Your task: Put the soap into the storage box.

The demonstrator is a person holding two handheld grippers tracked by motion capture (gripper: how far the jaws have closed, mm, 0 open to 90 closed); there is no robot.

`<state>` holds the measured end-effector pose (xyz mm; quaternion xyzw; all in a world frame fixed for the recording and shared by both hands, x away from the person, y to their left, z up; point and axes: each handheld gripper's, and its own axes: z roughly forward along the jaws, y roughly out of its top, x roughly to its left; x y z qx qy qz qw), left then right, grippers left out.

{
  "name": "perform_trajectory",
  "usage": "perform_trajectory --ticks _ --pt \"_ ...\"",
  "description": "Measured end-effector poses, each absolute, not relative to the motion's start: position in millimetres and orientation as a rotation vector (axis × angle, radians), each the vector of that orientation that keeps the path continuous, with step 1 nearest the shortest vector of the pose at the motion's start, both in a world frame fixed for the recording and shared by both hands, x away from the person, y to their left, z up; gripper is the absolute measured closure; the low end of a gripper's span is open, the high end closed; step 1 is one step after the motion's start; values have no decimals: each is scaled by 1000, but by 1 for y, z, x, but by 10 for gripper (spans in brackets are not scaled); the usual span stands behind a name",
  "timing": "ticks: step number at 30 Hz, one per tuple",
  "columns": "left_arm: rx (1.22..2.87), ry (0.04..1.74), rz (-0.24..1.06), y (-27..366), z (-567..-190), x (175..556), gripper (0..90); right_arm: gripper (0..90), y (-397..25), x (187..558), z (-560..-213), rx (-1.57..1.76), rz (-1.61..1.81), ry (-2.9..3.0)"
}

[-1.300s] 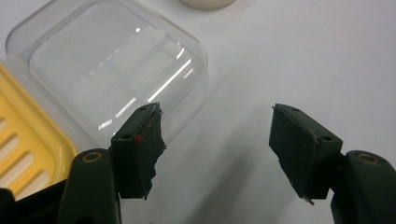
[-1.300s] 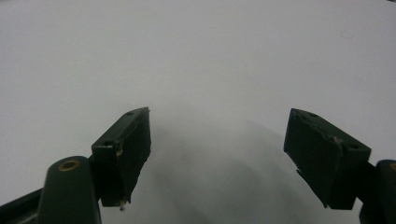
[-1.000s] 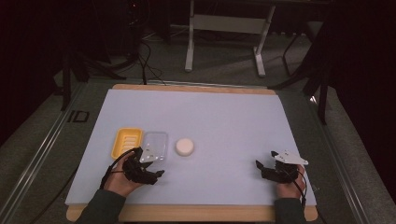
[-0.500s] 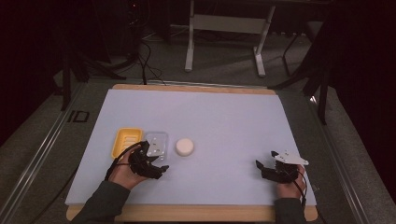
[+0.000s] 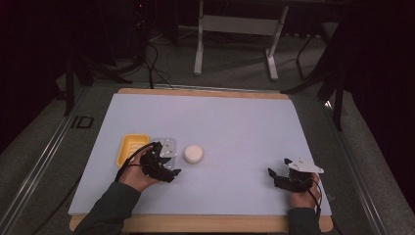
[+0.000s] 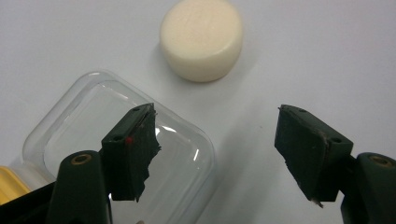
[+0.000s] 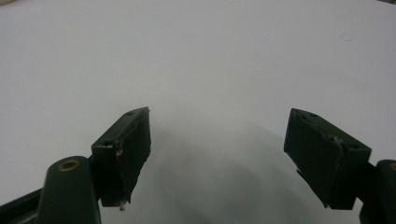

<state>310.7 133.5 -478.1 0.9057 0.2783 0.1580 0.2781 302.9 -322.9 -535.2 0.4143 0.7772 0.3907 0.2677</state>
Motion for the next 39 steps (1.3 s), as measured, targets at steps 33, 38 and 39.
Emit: perform_trajectory --ticks 33,38,39 --pt "2453 741 392 121 -471 338 276 221 -324 302 -535 1117 1069 2092" --pt "2475 735 386 117 -471 343 262 220 -324 302 -535 1116 1071 2093" --pt "2475 735 386 117 -471 343 256 221 -324 302 -535 1116 1071 2093"
